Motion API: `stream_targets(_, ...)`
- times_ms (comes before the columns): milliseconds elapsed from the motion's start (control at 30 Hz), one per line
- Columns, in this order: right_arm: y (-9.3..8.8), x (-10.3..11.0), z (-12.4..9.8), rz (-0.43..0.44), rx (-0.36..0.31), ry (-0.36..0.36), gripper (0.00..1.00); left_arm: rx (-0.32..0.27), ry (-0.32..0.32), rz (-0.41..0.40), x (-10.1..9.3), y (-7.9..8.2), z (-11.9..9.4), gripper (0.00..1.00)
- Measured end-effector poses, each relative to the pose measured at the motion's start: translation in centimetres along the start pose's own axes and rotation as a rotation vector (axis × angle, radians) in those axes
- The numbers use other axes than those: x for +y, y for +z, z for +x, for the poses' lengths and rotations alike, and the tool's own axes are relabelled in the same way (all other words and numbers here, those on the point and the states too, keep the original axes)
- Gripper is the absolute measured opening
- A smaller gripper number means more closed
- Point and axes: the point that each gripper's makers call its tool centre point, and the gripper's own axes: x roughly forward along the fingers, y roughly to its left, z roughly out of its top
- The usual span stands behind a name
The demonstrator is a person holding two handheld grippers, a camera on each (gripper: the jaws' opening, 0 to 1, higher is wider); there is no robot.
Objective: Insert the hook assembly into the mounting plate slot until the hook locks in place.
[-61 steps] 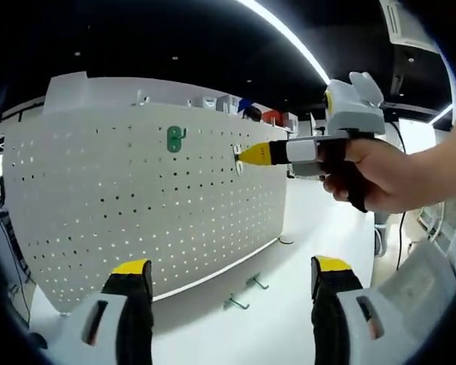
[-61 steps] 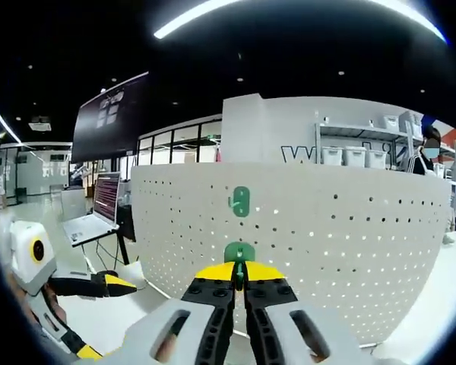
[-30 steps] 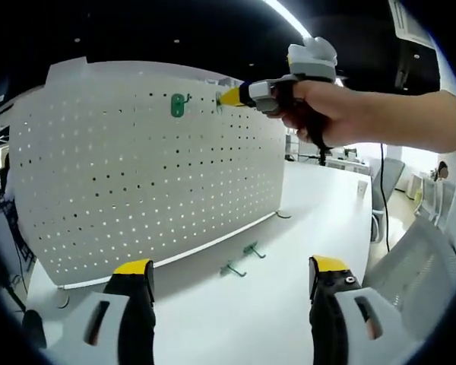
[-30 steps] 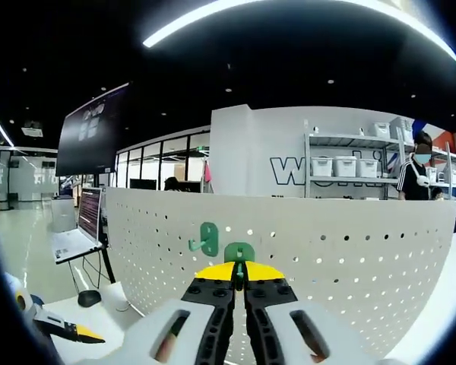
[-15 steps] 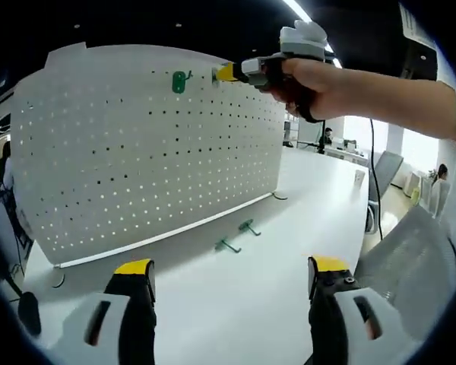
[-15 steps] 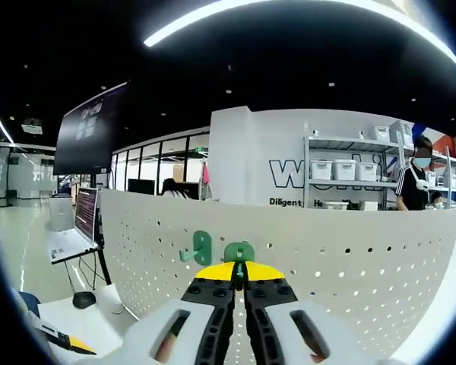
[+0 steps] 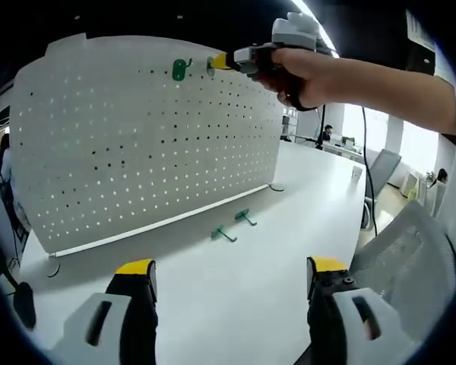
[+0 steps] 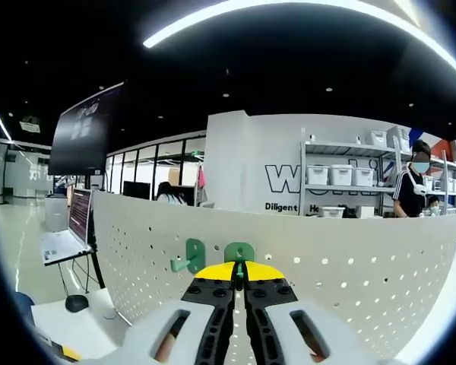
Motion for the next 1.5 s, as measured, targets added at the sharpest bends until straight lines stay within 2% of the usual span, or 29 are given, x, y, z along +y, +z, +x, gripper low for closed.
stream_targets(1100, -0.9, -0.1, 1.4, 0.050, -0.018, -0.021, 0.01, 0.023, 0.011, -0.033, 0.4, -0.8, 0.1, 0.82)
stream_targets(1233, -0.9, 0.0, 1.5, 0.057, -0.023, -0.050, 0.01, 0.021, 0.009, -0.037, 0.4, -0.9, 0.1, 0.82)
stream_targets(1300, -0.9, 0.0, 1.5, 0.027, -0.023, -0.068, 0.01, 0.021, 0.007, -0.038, 0.3, -0.9, 0.1, 0.82)
stream_targets(1500, -0.9, -0.1, 1.6, 0.072, -0.024, -0.116, 0.01, 0.019, 0.009, -0.040, 0.2, -0.8, 0.3, 0.82)
